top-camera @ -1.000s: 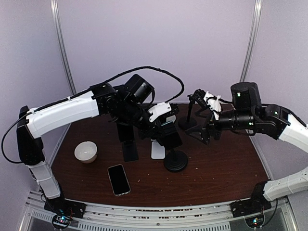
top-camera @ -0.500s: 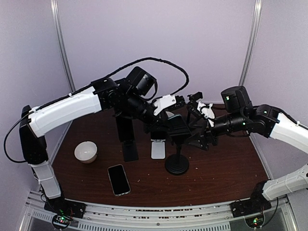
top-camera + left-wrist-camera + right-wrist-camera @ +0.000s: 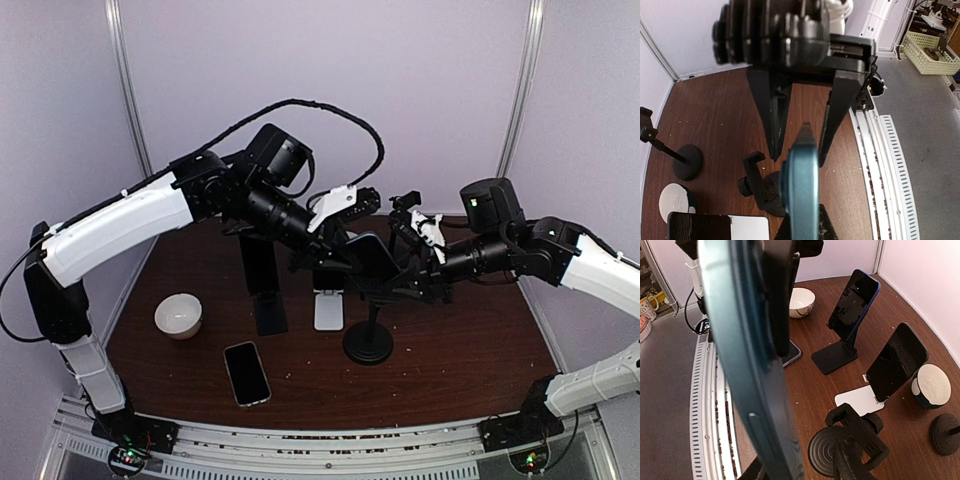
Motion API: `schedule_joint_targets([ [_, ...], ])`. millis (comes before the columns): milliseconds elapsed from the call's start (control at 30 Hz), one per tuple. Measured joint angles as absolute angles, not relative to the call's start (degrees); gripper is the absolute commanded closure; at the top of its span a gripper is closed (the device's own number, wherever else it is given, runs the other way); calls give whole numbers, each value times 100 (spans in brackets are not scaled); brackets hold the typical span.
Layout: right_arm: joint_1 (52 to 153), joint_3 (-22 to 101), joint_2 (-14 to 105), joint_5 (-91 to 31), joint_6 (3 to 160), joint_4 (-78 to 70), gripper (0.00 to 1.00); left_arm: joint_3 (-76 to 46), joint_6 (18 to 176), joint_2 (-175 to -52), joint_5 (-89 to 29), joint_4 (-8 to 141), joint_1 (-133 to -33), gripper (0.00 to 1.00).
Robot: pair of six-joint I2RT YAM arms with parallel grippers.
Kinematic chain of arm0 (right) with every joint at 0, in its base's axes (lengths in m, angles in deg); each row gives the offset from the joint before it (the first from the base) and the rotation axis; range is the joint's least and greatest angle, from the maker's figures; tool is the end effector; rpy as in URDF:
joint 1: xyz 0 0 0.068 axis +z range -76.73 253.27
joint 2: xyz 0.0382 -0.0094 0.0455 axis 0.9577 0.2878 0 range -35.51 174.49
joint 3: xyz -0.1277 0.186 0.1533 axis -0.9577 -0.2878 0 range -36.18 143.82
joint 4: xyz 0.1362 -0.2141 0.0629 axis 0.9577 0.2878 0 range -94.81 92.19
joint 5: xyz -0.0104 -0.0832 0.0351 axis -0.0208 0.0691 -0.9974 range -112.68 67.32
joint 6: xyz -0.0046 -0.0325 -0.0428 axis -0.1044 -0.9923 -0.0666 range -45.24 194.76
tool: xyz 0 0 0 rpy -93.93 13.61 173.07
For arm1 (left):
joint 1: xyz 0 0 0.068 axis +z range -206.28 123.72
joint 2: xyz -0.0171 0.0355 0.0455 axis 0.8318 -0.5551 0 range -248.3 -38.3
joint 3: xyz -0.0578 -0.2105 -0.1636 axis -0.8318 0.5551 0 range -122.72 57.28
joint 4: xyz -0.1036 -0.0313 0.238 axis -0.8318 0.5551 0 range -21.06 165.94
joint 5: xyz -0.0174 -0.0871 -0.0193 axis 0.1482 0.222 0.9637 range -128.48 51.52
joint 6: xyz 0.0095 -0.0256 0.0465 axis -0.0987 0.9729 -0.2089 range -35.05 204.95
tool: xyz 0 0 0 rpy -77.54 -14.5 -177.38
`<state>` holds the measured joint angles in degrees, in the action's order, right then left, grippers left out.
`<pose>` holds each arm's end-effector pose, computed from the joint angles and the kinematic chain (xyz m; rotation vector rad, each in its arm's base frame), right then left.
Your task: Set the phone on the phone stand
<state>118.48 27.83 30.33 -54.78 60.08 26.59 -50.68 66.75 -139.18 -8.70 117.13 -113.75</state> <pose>0.1598 0.1877 0.3495 -1.3706 1.7059 0.9078 0.1920 -0.3337 0.3935 1.6568 1.6732 -0.9423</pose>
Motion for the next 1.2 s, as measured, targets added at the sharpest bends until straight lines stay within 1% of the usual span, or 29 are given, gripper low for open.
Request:
schedule_joint_targets([
  [67,11848,2783,3033,-5618,6021,2622,72,-5042,6677,-13843,-725,11665,-11375,100],
  [167,11853,2785,3040,-5849,6025,2558,90,-4911,6708,-13710,-577,11501,-11375,100],
  [200,11850,2789,3044,-5928,6056,2550,99,-4860,6730,-13671,-550,11442,-11369,100],
  [300,11872,2798,3046,-6151,5940,2523,100,-4705,6870,-13575,-373,11289,-11318,100],
  [333,11885,2798,3046,-6186,5905,2517,100,-4668,6894,-13555,-347,11265,-11310,96],
  [367,11879,2798,3046,-6230,5905,2521,100,-4635,6918,-13540,-345,11227,-11312,77],
  [400,11879,2798,3046,-6245,5910,2525,100,-4600,6942,-13524,-336,11190,-11312,63],
  [467,11866,2800,3044,-6287,6012,2528,100,-4360,6992,-13413,-345,10860,-11314,45],
  [500,11848,2798,3042,-6308,6076,2532,100,-4082,7079,-13264,-356,10487,-11321,40],
  [567,11833,2794,3022,-6378,6253,2480,100,-3414,7285,-12899,-376,9684,-11329,36],
  [700,11824,2577,2721,-6678,6771,1791,100,-1781,8240,-12233,-432,7263,-11340,38],
  [767,11824,2514,2601,-6818,6965,1494,100,-1350,8751,-12267,-520,6106,-11384,38],
  [833,11826,2501,2559,-6942,7127,1216,100,-1261,9125,-12434,-662,5405,-11432,42],
  [1000,11811,2492,2577,-7034,7315,836,100,-1147,10032,-12768,-822,3873,-11539,58],
  [1100,11789,2474,2577,-7021,7357,720,100,-1138,10391,-12906,-784,3418,-11563,76],
  [1200,11754,2450,2579,-6973,7368,696,100,-1154,10644,-13000,-697,3252,-11587,88],
])
